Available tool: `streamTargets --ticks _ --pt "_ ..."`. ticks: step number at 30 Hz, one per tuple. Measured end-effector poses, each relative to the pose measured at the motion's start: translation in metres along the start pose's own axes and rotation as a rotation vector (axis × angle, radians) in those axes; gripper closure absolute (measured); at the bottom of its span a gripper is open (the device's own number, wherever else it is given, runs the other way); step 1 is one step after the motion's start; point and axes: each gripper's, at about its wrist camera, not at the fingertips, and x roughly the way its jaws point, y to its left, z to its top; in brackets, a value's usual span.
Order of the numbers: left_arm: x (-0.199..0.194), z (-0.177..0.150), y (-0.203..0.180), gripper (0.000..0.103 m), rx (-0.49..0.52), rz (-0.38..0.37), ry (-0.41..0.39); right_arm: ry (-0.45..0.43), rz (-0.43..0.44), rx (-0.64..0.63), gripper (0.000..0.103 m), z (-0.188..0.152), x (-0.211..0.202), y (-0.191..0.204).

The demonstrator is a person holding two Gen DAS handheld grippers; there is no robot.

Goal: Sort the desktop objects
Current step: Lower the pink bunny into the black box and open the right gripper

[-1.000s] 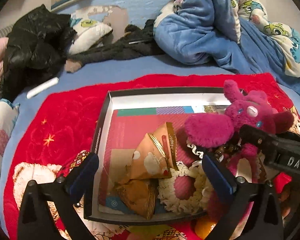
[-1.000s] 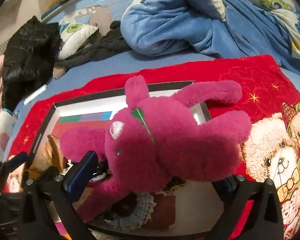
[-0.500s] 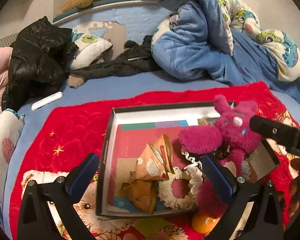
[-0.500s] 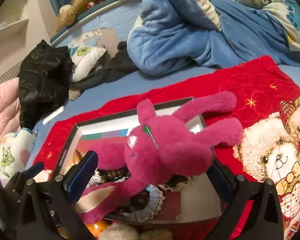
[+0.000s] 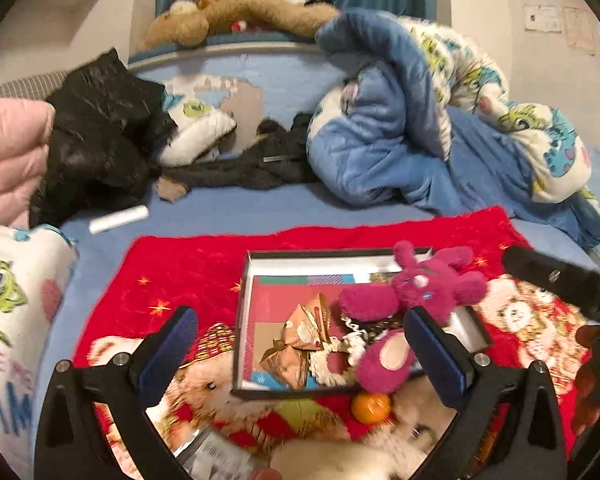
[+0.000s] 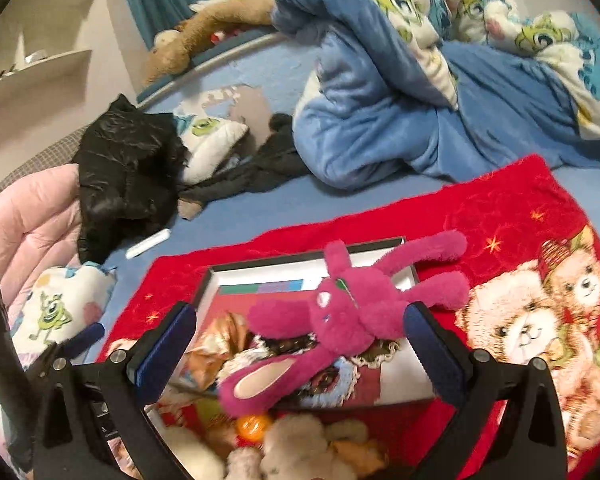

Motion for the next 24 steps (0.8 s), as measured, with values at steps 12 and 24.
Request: streamTargets --ticks 12,24 --pt "-0.179 -0.026 0.017 0.000 -0.027 -0.006 -0.110 -0.050 0.004 -0.045 0.000 -0.019 -0.147 0.031" --pt "-0.204 -0.123 0.019 0.000 0.066 0.007 -0.135 -0.098 -0.013 -0.079 0.000 -0.110 -0.194 0.044"
